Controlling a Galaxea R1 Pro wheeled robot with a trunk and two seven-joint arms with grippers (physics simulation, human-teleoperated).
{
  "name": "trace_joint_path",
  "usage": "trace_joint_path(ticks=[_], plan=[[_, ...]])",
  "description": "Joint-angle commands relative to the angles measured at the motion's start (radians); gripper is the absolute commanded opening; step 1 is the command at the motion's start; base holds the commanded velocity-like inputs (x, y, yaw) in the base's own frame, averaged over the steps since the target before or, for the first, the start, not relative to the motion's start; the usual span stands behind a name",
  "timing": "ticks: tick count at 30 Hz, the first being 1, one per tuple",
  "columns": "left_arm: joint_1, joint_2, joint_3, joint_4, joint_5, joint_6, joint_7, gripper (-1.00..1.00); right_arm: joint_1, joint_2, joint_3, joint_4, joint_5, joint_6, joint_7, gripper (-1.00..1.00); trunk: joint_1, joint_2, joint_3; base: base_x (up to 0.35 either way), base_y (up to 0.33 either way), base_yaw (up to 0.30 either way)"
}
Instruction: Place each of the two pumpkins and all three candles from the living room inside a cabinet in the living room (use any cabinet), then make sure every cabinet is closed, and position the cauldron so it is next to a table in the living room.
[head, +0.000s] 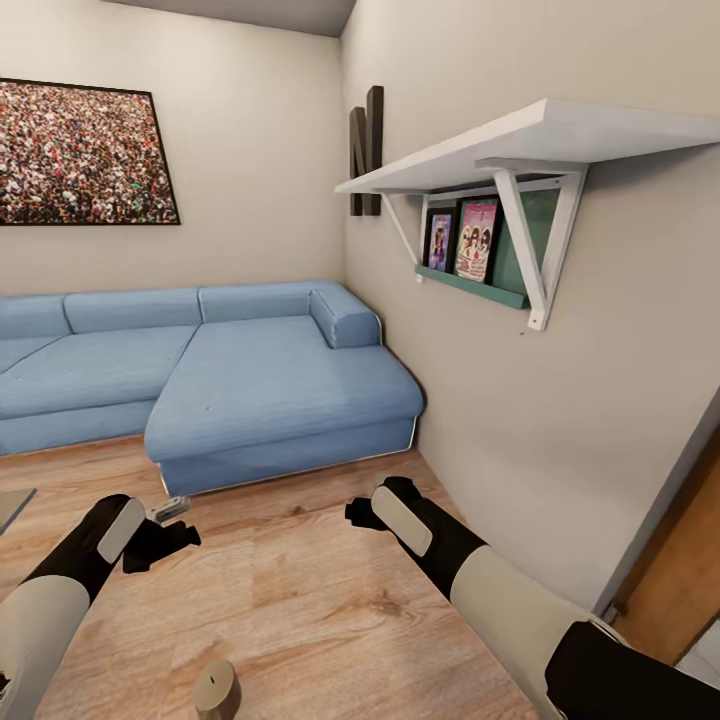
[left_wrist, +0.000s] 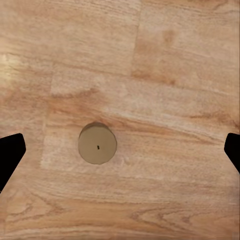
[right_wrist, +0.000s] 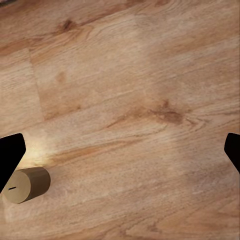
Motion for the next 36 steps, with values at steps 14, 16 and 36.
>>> trace_joint_path(ticks=[14,16,36], plan=[[0.000,-0.003,0.000,0.000,0.009,0.039,0.019,1.00,-0.001,0.000,0.003,-0.003,-0.007,0.003,-0.009,1.00,0.011,-0.021,-0.010,0.000,0.005,0.000],[0.000,-0.003,0.000,-0.001,0.009,0.040,0.020,1.00,-0.001,0.000,0.003,-0.003,-0.007,0.003,-0.009,1.00,0.019,-0.035,-0.017,0.000,0.000,0.000],[0.000,-0.003,0.002,-0.001,0.013,0.029,0.082,1.00,0.006,-0.004,0.016,-0.221,-0.006,0.010,-0.018,1.00,0.096,-0.175,-0.079,0.000,0.000,0.000]])
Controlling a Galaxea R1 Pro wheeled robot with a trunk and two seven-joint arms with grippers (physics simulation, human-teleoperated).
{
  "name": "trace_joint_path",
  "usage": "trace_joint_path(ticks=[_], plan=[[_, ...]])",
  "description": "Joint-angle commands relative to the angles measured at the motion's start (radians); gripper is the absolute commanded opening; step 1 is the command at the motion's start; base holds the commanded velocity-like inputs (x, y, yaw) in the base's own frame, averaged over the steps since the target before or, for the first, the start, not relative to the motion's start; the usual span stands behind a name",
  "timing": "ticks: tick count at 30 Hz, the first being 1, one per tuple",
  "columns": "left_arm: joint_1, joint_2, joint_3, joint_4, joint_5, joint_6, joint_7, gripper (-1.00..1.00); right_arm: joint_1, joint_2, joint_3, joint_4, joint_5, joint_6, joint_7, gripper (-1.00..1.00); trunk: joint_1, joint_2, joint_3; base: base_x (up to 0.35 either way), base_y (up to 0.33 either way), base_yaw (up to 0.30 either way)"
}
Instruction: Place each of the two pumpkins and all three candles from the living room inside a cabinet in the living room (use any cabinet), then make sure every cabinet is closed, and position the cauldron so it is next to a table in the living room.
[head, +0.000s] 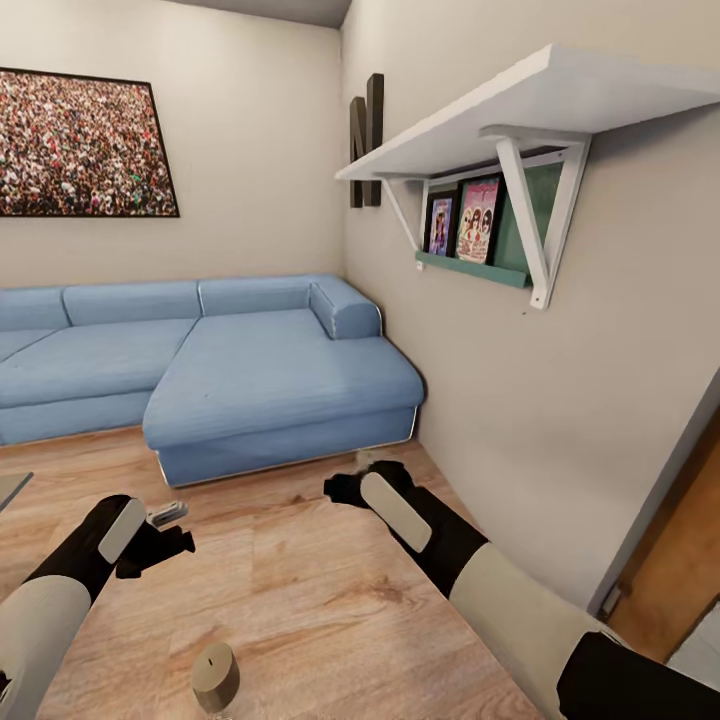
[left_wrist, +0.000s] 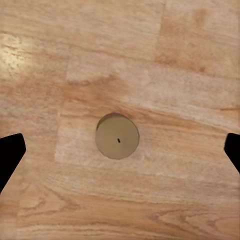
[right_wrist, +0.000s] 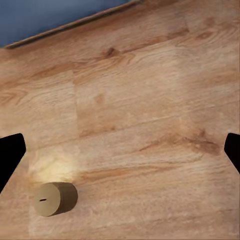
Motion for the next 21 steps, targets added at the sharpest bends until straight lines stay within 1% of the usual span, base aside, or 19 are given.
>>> trace_joint_path(ticks=[1,2,4,6,9,12,13,15,21], plan=[[0.000,0.000,0.001,-0.001,0.011,0.003,0.010,1.00,0.001,-0.002,0.003,-0.034,-0.007,0.003,-0.010,1.00,0.004,-0.008,-0.004,0.000,0.000,0.000],[0.000,0.000,0.001,-0.001,0.011,0.003,0.011,1.00,0.003,-0.003,0.004,-0.064,-0.007,0.004,-0.012,1.00,0.008,-0.015,-0.007,0.000,0.000,0.000],[0.000,0.000,0.001,-0.002,0.010,0.002,0.011,1.00,0.023,-0.006,0.005,-0.164,-0.005,0.007,-0.024,1.00,0.015,-0.029,-0.014,0.000,0.000,0.000],[0.000,0.000,0.001,-0.002,0.010,0.000,0.011,1.00,0.035,-0.007,0.008,-0.206,-0.002,0.008,-0.040,1.00,0.023,-0.043,-0.020,0.000,0.000,0.000],[0.000,0.000,0.001,-0.004,0.009,-0.004,0.011,1.00,0.057,-0.008,0.027,-0.298,0.021,0.009,-0.100,1.00,0.034,-0.064,-0.029,0.000,0.000,0.000],[0.000,0.000,0.001,-0.004,0.009,-0.006,0.011,1.00,0.070,-0.008,0.039,-0.346,0.032,0.009,-0.148,1.00,0.046,-0.085,-0.039,0.000,0.000,0.000],[0.000,0.000,0.001,-0.004,0.009,-0.006,0.011,1.00,0.074,-0.008,0.042,-0.360,0.035,0.010,-0.165,1.00,0.046,-0.085,-0.043,0.000,0.000,0.000],[0.000,0.000,0.001,-0.005,0.008,-0.006,0.011,1.00,0.077,-0.008,0.044,-0.376,0.037,0.010,-0.179,1.00,0.047,-0.085,-0.050,0.000,0.000,0.000],[0.000,0.000,0.001,-0.008,0.008,-0.022,0.007,1.00,0.081,-0.008,0.046,-0.407,0.038,0.011,-0.192,1.00,0.050,-0.087,-0.074,0.000,0.000,0.000]])
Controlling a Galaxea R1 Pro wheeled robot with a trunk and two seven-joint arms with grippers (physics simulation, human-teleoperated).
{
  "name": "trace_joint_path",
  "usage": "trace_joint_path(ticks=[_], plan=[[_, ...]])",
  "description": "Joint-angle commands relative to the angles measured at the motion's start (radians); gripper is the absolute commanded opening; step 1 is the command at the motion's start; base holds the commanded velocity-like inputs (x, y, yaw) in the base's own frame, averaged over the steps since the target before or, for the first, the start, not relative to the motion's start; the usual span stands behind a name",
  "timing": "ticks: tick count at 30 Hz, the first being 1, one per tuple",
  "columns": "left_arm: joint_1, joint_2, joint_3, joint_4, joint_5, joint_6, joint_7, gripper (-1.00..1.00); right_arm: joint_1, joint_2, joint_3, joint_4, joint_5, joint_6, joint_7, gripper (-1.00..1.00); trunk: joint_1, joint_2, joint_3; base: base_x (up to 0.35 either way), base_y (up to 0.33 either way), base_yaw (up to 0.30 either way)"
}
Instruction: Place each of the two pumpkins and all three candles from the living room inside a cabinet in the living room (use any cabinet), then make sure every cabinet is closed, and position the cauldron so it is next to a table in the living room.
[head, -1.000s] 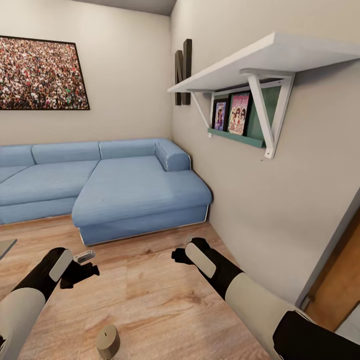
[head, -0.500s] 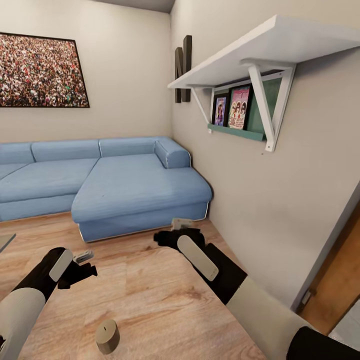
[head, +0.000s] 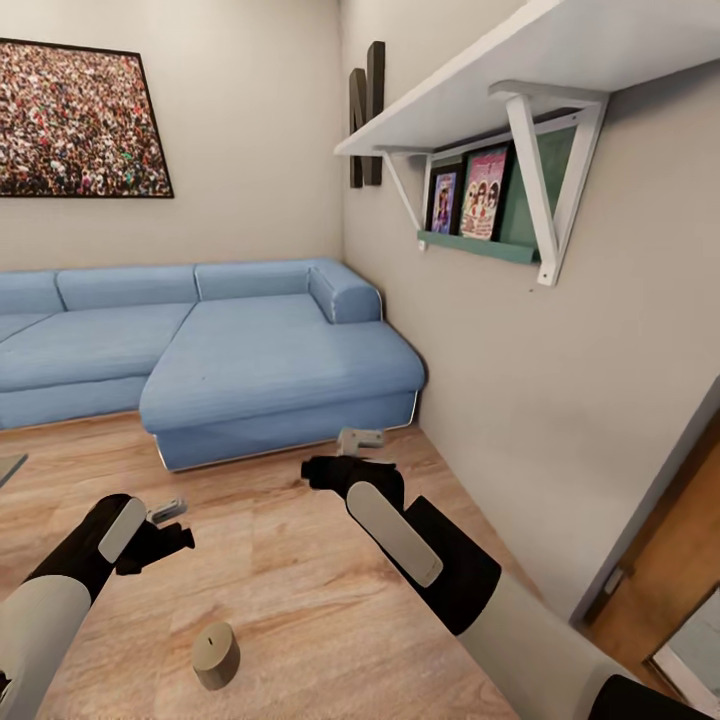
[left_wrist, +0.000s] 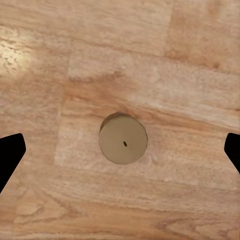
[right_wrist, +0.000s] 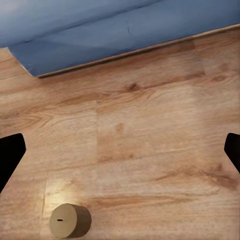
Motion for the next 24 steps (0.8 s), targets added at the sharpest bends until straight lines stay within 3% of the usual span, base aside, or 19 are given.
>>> trace_joint_path(ticks=[1,17,24], plan=[[0.000,0.000,0.001,-0.001,0.010,0.002,0.009,1.00,-0.001,0.000,0.001,-0.003,-0.007,0.002,-0.009,1.00,0.000,-0.001,-0.005,0.000,0.000,0.000],[0.000,0.000,-0.002,-0.005,0.009,-0.041,0.005,1.00,0.000,0.000,0.001,-0.009,-0.007,0.002,-0.011,1.00,0.007,-0.005,-0.067,0.000,0.000,0.000],[0.000,0.000,-0.039,-0.001,0.009,-0.079,0.004,1.00,0.000,0.000,0.001,-0.009,-0.007,0.002,-0.011,1.00,0.011,-0.006,-0.094,0.000,0.000,0.000]])
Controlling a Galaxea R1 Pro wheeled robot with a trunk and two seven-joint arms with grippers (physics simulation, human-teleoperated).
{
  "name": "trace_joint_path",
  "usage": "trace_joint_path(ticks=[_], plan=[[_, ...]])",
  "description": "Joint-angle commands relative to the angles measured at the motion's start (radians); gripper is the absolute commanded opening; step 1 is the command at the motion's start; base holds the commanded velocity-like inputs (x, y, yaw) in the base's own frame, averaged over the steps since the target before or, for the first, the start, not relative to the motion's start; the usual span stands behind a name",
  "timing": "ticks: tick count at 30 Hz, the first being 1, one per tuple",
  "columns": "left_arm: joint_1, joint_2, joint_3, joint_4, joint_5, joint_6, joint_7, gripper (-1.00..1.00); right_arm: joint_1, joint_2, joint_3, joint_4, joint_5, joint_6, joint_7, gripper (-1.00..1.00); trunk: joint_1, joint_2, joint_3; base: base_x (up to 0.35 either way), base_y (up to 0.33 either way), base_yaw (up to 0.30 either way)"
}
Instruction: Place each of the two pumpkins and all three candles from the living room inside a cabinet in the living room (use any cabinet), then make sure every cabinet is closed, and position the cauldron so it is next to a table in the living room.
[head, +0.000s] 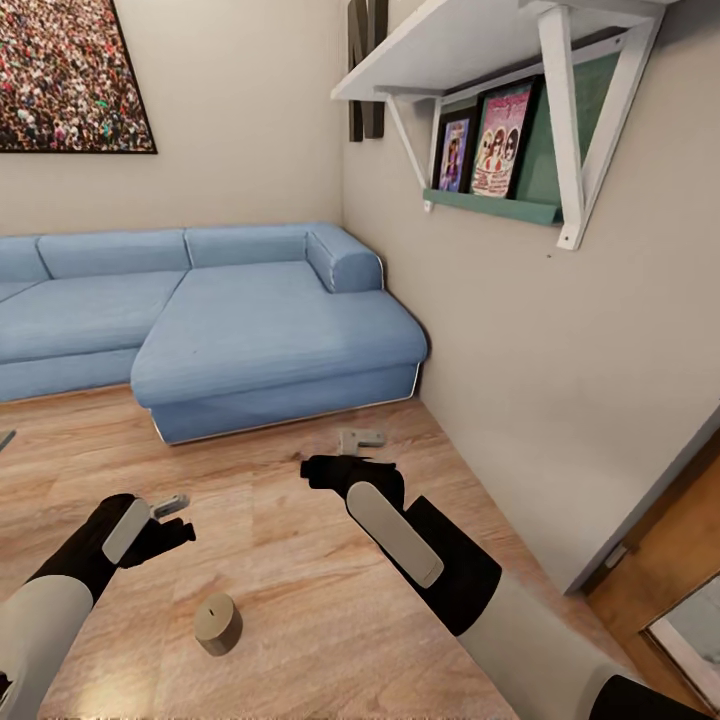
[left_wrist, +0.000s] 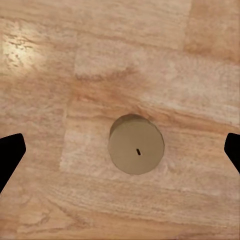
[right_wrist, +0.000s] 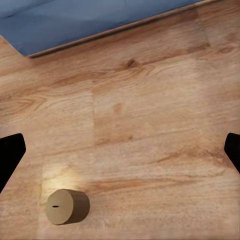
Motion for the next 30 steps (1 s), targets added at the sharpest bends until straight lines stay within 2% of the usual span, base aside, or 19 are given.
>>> trace_joint_path(ticks=[1,16,20,23,25,30], plan=[[0.000,0.001,-0.005,-0.001,0.010,0.000,0.008,1.00,-0.001,0.000,0.001,-0.001,-0.007,0.002,-0.008,1.00,0.000,-0.001,-0.005,0.000,0.000,0.000],[0.000,0.001,-0.025,0.001,0.010,-0.036,0.005,1.00,-0.001,0.000,0.001,-0.001,-0.007,0.002,-0.008,1.00,0.007,-0.004,-0.063,0.000,0.000,0.000],[0.000,0.001,-0.032,0.003,0.009,-0.070,-0.008,1.00,-0.001,0.000,0.001,-0.001,-0.007,0.002,-0.008,1.00,0.009,-0.005,-0.078,0.000,0.000,0.000],[0.000,0.001,-0.056,0.004,0.009,-0.080,-0.036,1.00,-0.001,0.000,0.001,-0.001,-0.007,0.002,-0.008,1.00,0.010,-0.006,-0.090,0.000,0.000,0.000],[0.000,0.001,-0.090,0.005,0.009,-0.086,-0.063,1.00,-0.001,0.000,0.000,-0.001,-0.007,0.002,-0.008,1.00,0.011,-0.006,-0.098,0.000,0.000,0.000],[0.000,0.000,-0.110,0.005,0.010,-0.090,-0.078,1.00,-0.001,0.000,0.000,-0.001,-0.007,0.002,-0.008,1.00,0.013,-0.008,-0.117,0.000,0.000,0.000]])
